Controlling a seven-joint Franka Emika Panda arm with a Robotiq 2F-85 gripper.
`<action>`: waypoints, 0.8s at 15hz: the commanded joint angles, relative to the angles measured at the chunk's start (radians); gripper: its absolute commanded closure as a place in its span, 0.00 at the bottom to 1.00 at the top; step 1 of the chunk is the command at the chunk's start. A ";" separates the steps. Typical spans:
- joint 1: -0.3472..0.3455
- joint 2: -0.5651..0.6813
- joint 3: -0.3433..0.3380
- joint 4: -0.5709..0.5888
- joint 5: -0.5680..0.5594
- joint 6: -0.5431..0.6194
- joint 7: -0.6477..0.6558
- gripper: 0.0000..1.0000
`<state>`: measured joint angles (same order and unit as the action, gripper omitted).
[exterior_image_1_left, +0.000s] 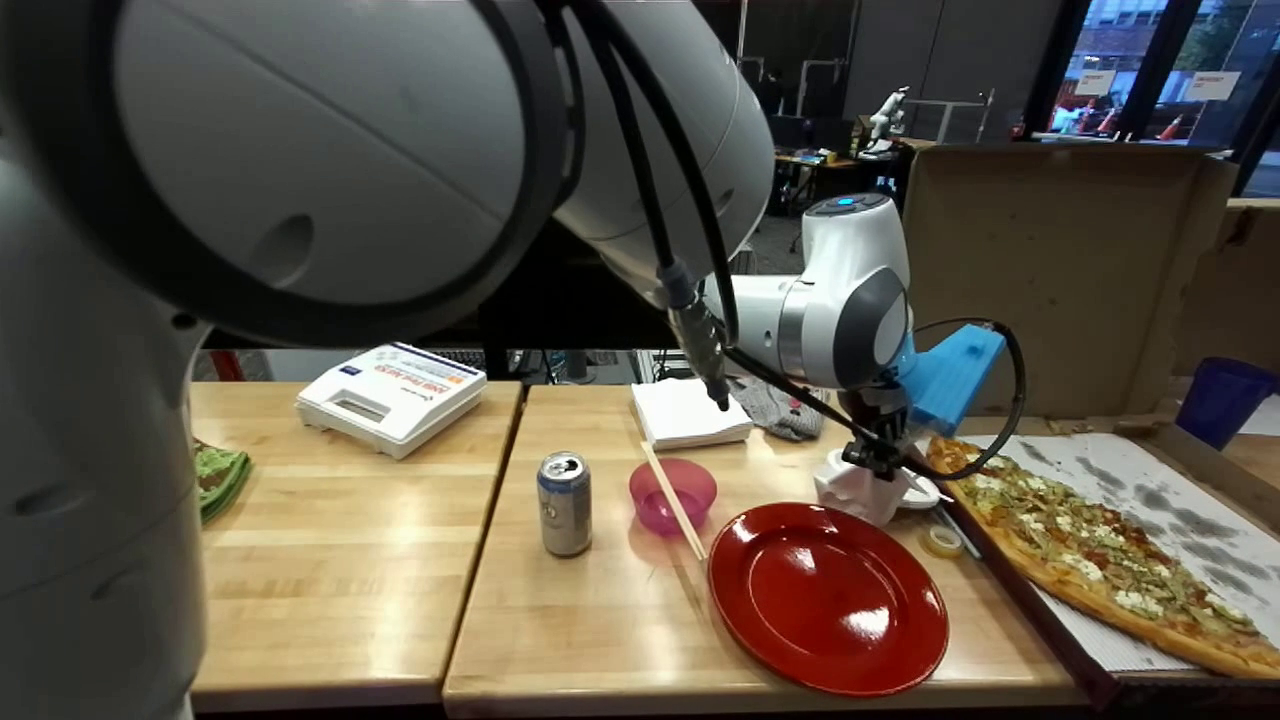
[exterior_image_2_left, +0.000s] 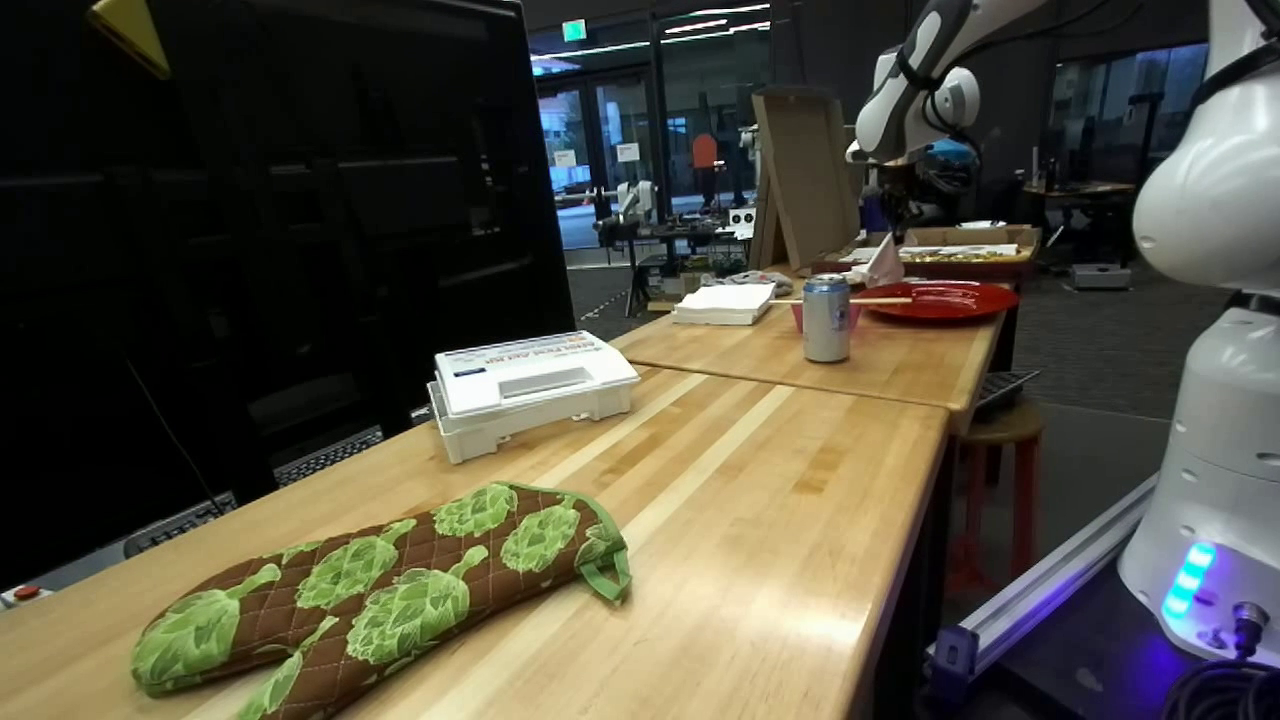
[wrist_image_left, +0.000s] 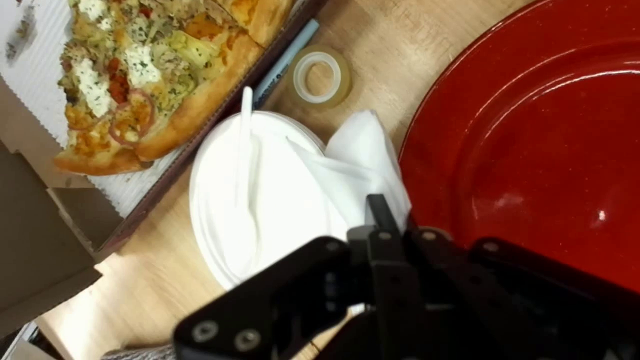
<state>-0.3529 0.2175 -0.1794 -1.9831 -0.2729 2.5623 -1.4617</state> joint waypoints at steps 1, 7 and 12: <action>0.023 -0.082 -0.013 -0.078 0.002 0.034 0.002 1.00; 0.032 -0.149 -0.016 -0.122 0.014 0.054 0.000 1.00; 0.039 -0.195 -0.028 -0.168 -0.008 0.067 0.014 1.00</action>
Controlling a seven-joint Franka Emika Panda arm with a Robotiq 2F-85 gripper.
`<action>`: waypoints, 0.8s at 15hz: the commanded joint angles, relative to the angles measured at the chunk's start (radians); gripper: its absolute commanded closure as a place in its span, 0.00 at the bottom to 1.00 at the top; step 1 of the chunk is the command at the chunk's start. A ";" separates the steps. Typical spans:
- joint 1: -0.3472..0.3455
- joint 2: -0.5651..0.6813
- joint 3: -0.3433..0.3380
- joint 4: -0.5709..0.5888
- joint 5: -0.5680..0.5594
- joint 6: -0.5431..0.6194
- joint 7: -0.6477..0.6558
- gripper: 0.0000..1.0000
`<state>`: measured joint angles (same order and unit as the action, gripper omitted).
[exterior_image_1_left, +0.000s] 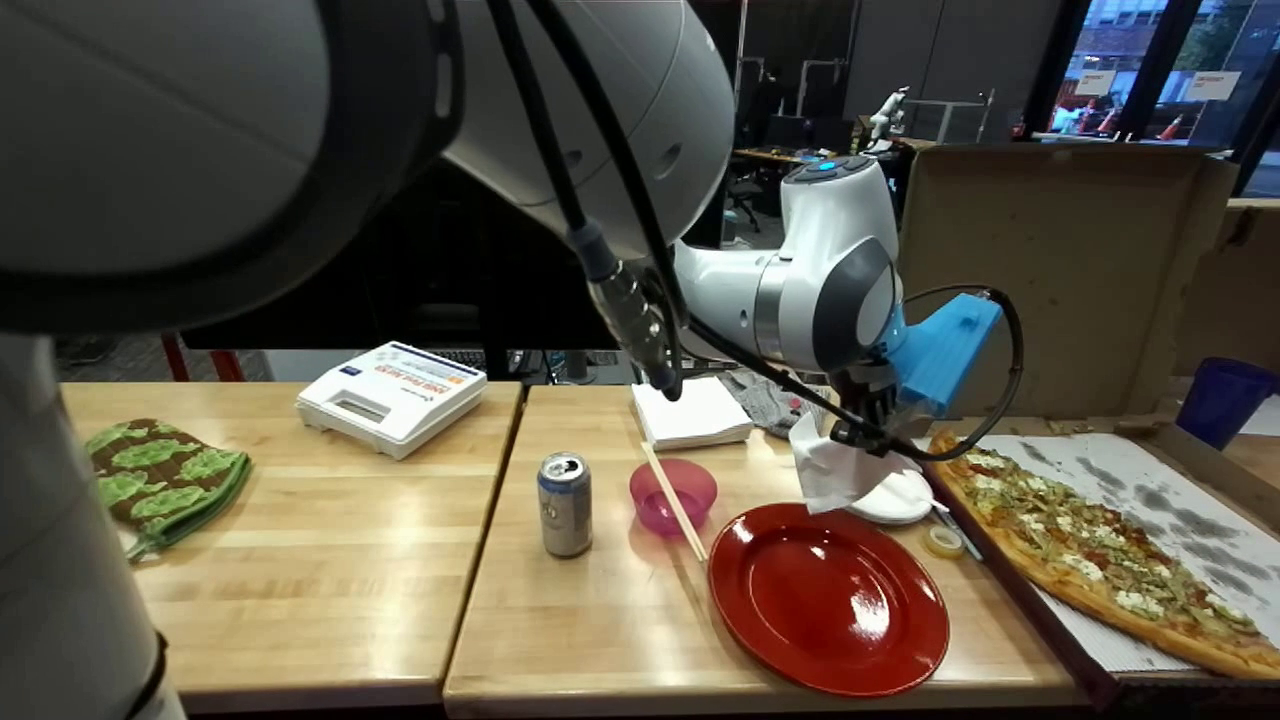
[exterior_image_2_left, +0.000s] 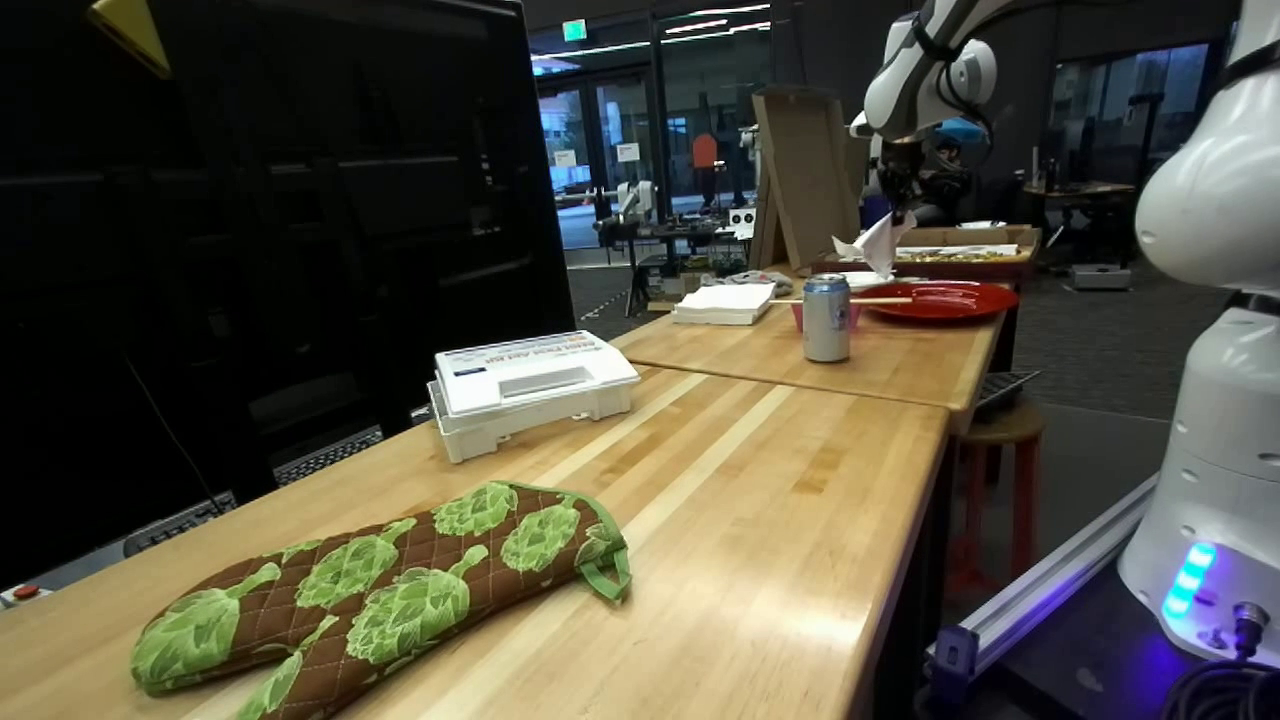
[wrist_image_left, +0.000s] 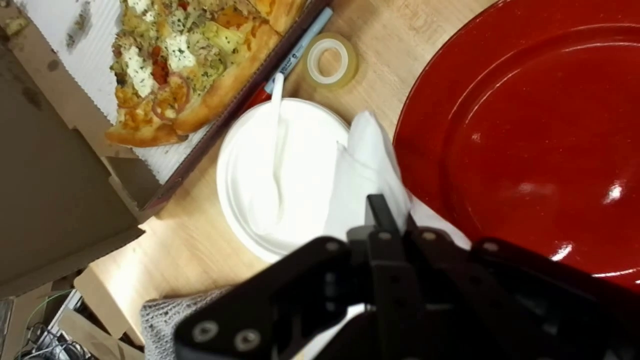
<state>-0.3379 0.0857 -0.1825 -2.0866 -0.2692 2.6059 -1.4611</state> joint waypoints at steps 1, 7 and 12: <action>0.025 -0.074 -0.027 -0.076 -0.016 0.019 0.014 1.00; 0.026 -0.139 -0.048 -0.174 -0.047 0.051 0.031 1.00; 0.017 -0.214 -0.072 -0.282 -0.117 0.103 0.046 1.00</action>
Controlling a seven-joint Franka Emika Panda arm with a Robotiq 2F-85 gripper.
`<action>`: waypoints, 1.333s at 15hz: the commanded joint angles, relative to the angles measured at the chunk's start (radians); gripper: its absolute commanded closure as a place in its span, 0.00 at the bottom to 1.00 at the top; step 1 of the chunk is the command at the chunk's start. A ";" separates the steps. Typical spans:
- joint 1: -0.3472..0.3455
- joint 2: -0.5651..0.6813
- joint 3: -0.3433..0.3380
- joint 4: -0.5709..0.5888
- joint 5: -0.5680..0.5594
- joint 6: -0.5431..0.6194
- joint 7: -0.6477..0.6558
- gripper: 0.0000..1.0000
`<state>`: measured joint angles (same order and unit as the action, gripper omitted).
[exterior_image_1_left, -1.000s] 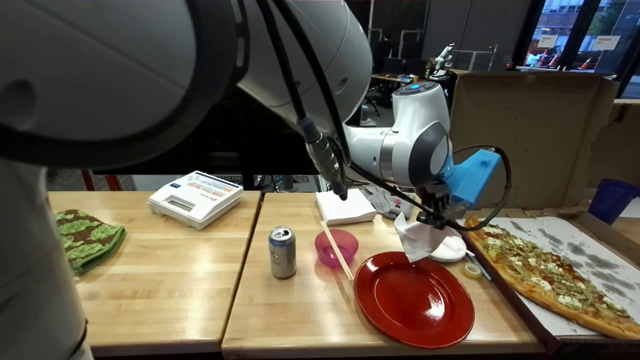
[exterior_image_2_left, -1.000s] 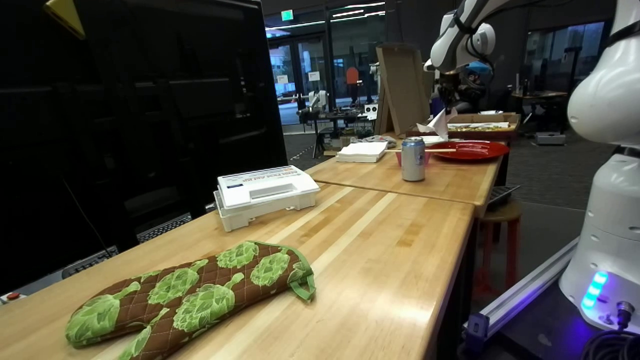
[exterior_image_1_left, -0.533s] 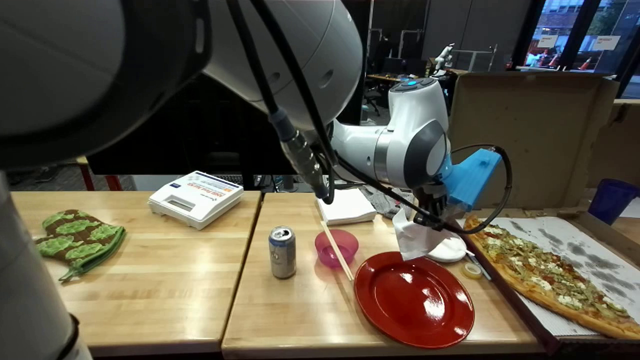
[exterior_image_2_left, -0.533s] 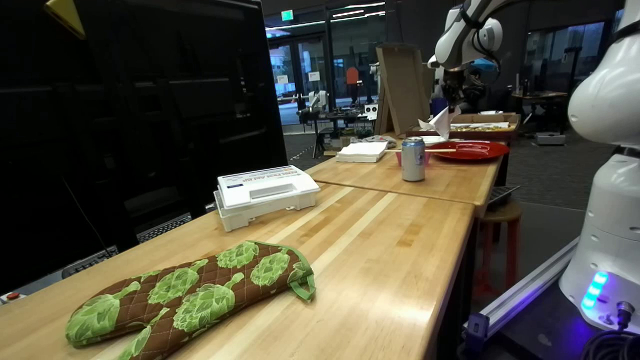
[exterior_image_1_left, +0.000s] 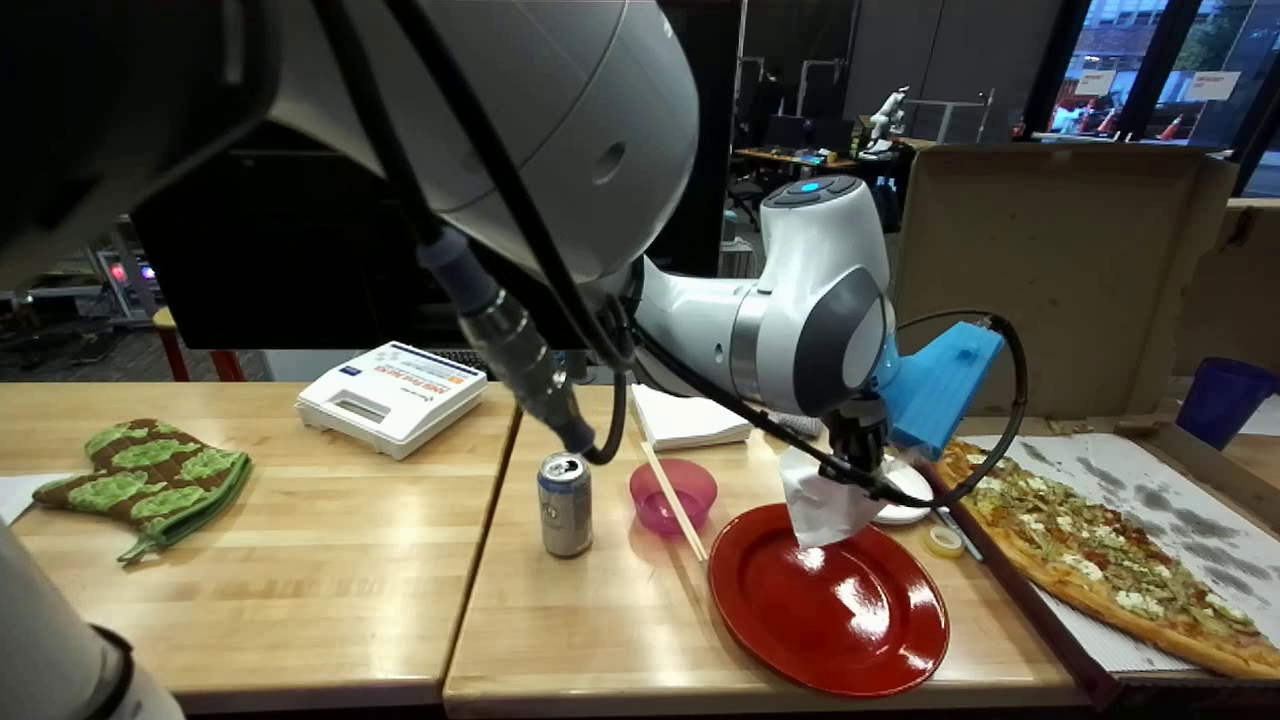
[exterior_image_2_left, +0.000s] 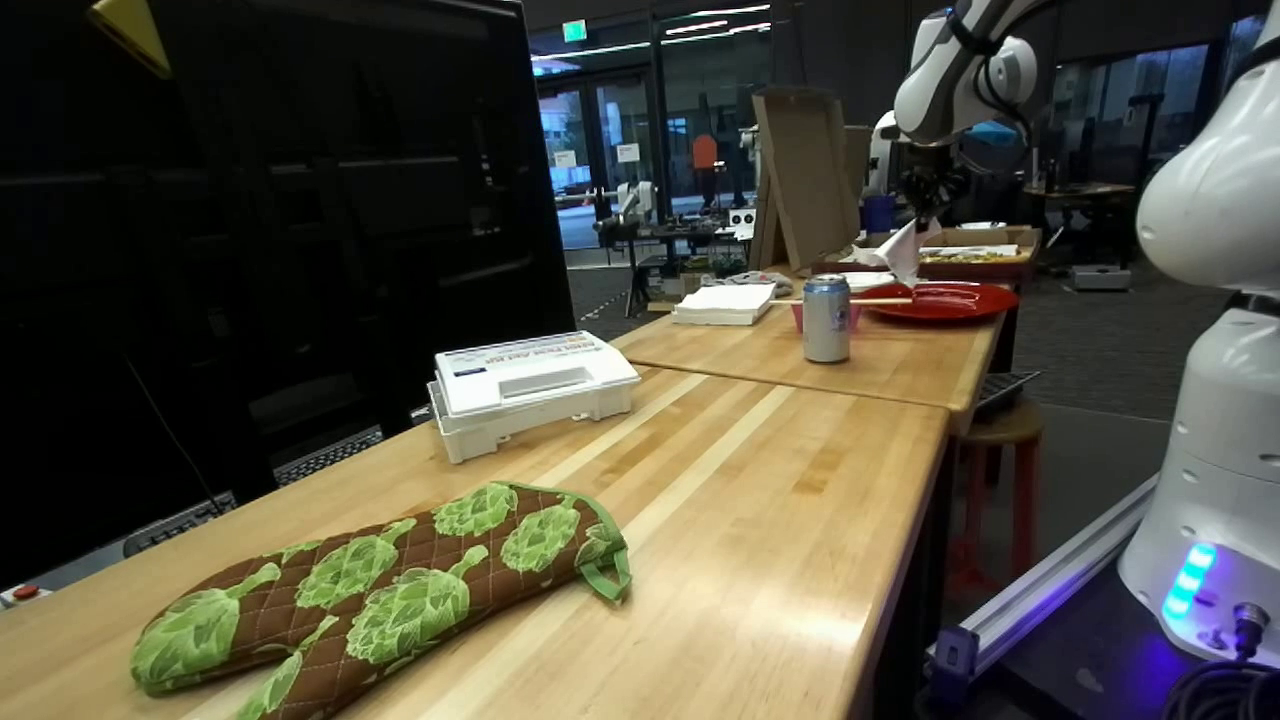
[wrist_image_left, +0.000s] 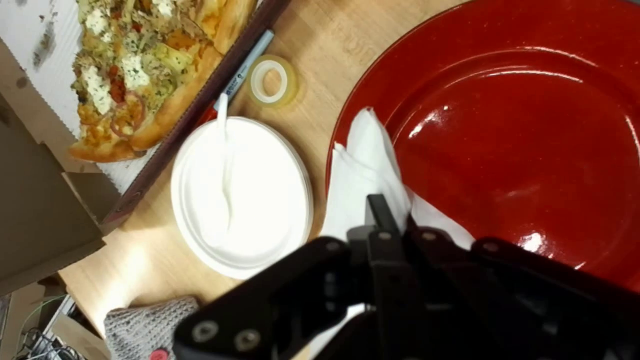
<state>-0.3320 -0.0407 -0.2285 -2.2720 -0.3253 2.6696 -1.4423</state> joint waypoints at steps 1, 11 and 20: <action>0.008 -0.106 -0.032 -0.125 -0.082 0.053 0.027 1.00; -0.033 -0.259 -0.054 -0.332 -0.306 0.166 0.072 1.00; -0.033 -0.345 -0.059 -0.399 -0.408 0.156 0.100 1.00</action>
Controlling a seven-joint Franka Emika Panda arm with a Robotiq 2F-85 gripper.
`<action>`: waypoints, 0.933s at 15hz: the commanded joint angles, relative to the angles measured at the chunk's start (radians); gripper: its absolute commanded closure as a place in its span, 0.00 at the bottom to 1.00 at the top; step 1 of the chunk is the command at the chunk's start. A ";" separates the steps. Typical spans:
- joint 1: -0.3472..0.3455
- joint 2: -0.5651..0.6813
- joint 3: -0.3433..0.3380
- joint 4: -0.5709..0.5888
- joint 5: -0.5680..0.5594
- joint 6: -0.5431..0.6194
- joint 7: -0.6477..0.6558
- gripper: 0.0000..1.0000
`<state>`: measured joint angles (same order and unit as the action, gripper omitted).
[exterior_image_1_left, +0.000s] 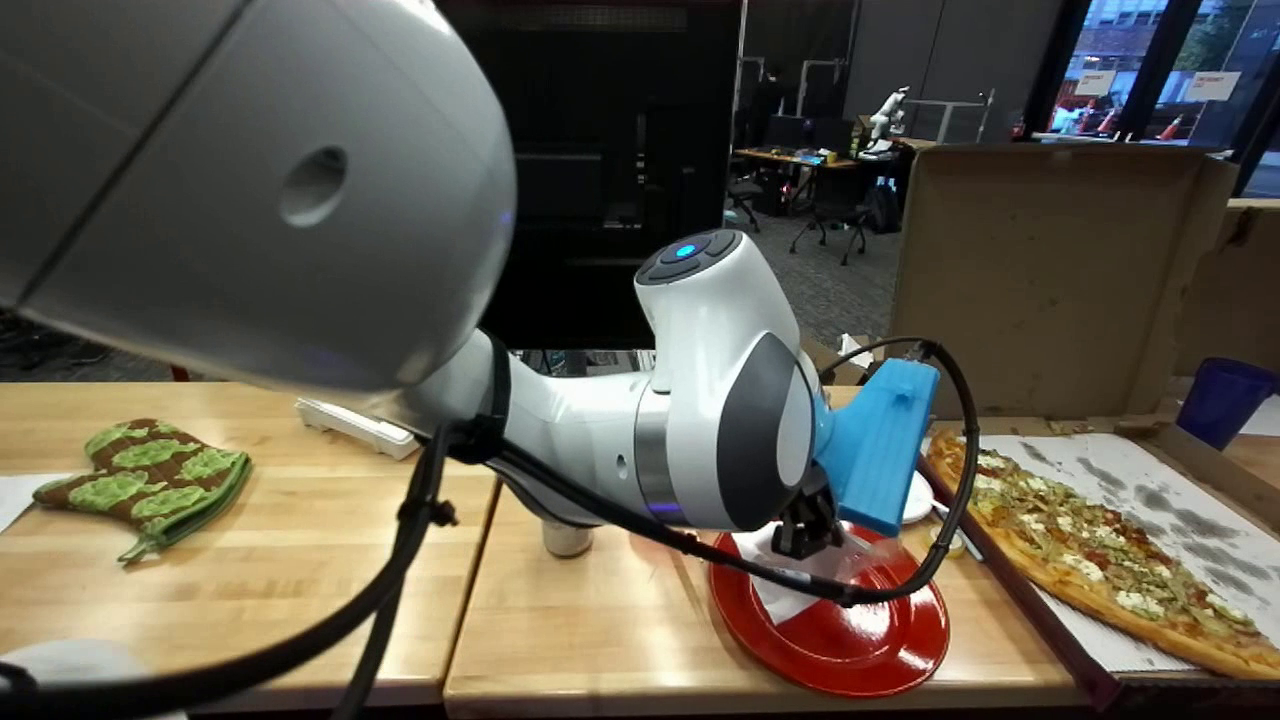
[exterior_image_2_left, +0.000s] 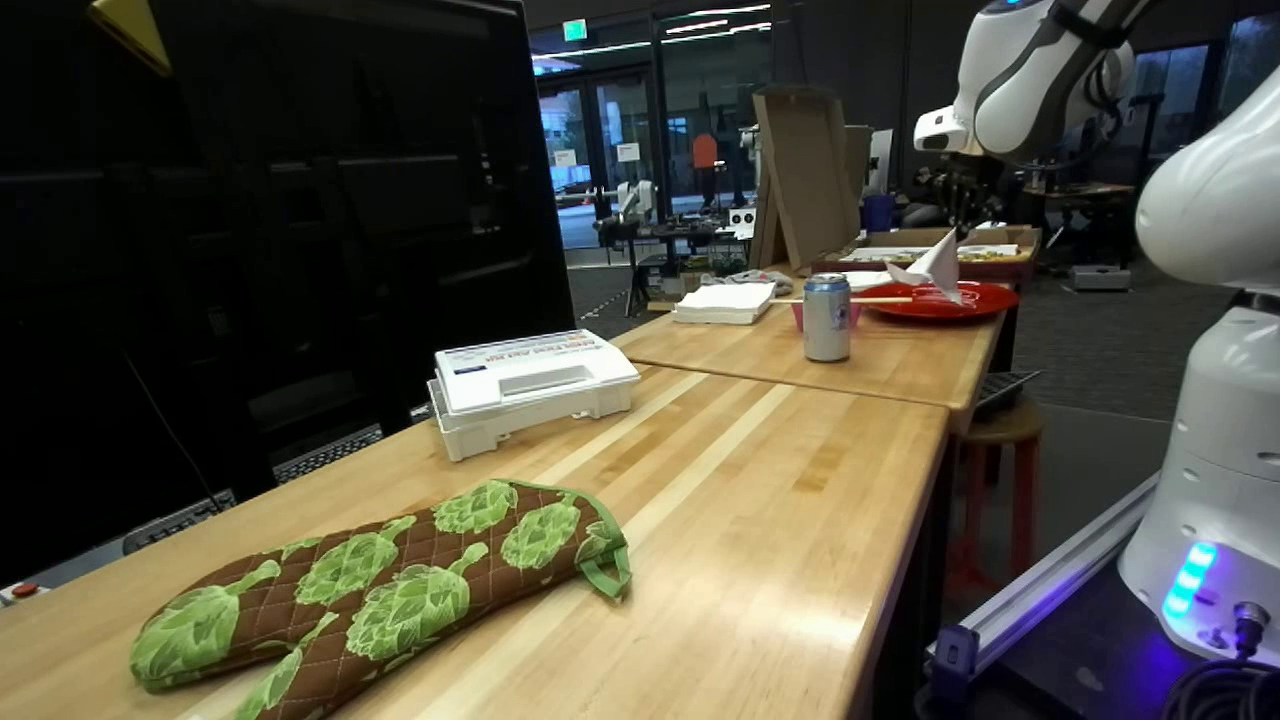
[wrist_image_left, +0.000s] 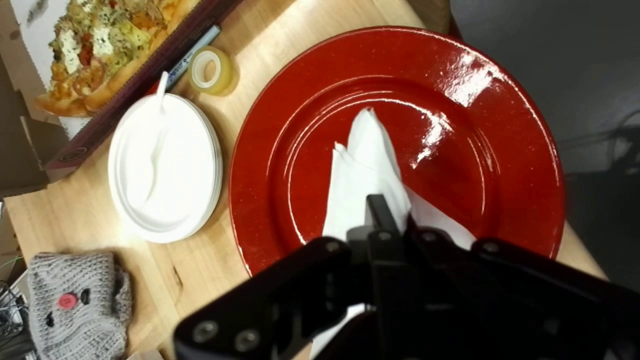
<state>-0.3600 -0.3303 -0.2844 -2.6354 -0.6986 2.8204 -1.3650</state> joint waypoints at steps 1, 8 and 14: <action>0.001 -0.054 -0.004 -0.030 -0.026 -0.001 0.024 1.00; 0.031 -0.022 -0.006 0.027 0.018 -0.052 0.029 0.50; 0.050 -0.017 -0.008 0.053 0.029 -0.081 0.023 0.07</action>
<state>-0.3303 -0.3451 -0.2843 -2.6009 -0.6836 2.7623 -1.3402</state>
